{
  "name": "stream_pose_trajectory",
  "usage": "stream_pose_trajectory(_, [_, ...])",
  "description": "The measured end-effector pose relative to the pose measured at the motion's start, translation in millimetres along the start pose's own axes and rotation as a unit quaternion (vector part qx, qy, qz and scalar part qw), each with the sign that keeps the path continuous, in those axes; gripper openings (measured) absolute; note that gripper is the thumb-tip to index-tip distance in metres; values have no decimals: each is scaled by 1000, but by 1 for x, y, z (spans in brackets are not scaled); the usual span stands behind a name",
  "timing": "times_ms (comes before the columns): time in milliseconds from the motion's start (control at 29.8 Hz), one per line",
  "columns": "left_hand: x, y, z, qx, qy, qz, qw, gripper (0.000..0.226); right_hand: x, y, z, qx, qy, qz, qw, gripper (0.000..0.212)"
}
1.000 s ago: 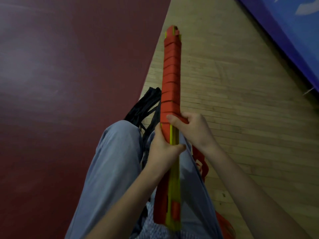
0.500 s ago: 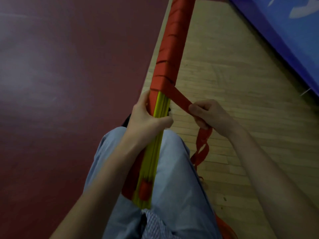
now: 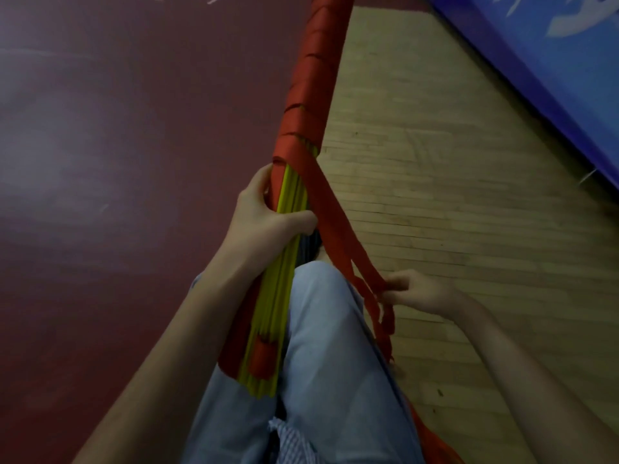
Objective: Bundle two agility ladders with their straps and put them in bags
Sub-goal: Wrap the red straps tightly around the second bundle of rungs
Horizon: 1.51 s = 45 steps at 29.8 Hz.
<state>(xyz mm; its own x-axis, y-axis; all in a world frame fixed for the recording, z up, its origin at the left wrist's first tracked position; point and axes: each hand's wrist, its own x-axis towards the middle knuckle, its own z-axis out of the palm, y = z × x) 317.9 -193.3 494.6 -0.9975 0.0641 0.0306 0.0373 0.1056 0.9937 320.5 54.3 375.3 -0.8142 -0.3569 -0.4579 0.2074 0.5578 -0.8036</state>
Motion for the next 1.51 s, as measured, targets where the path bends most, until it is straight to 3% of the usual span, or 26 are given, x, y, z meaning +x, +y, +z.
stream_pose_trajectory(67, [0,0,1,11,0,-1,1000,57,8,19,1,-92,-8,84,992,10])
stream_pose_trajectory(101, [0,0,1,19,-1,-1,1000,58,10,25,-1,-126,26,139,982,15])
stream_pose_trajectory(168, [-1,1,1,31,0,1,1000,60,12,26,-14,-185,191,181,947,26])
stream_pose_trajectory(202, [-2,1,2,33,0,0,999,60,12,21,-26,-192,313,149,918,26])
stream_pose_trajectory(269, [-3,0,1,37,-1,-1,999,61,6,-10,-56,-84,548,11,832,26])
stream_pose_trajectory(302, [-2,0,5,41,-2,-4,999,61,1,-20,-73,-29,603,-63,794,28])
stream_pose_trajectory(336, [-2,0,4,43,1,-6,999,61,0,-27,-85,-22,613,-91,785,31])
stream_pose_trajectory(370, [-2,-1,4,42,6,-9,999,61,3,-27,-94,-61,587,-71,804,34])
stream_pose_trajectory(437, [-1,-2,5,33,9,-14,999,59,11,-11,-97,-182,415,60,889,40])
stream_pose_trajectory(504, [-2,-3,6,29,7,-14,999,58,12,1,-78,-217,250,133,934,54])
stream_pose_trajectory(538, [-3,-4,6,33,6,-15,999,58,9,0,-65,-194,243,107,945,53])
stream_pose_trajectory(672, [-2,-7,9,41,-5,-18,999,60,-10,-40,8,-15,298,-78,951,9])
stream_pose_trajectory(739, [-2,-9,11,42,-10,-20,999,56,-8,-57,39,-24,255,-119,959,12])
stream_pose_trajectory(806, [-3,-10,14,48,-15,-20,999,52,7,-60,60,-116,258,-115,952,32])
stream_pose_trajectory(907, [-6,-10,15,53,-19,-12,998,53,26,-46,66,-252,329,-104,904,35])
stream_pose_trajectory(974, [-5,-9,11,68,-16,-10,997,57,26,-35,61,-271,298,-52,914,34])
stream_pose_trajectory(1075, [-5,-10,7,76,-11,-11,997,60,19,-16,48,-58,223,9,973,25])
stream_pose_trajectory(1176, [-9,-15,12,53,-19,-24,998,53,23,0,40,31,189,87,978,23])
stream_pose_trajectory(1243, [-12,-20,15,44,-25,-35,998,54,31,16,40,109,192,152,963,19])
stream_pose_trajectory(1344, [-15,-28,18,60,-34,-46,997,56,34,35,21,320,258,191,891,24])
stream_pose_trajectory(1445, [-19,-35,22,46,-47,-62,996,53,30,17,-32,528,388,69,752,20])
stream_pose_trajectory(1512, [-23,-40,26,29,-52,-78,995,50,15,-24,-67,494,498,-38,712,28])
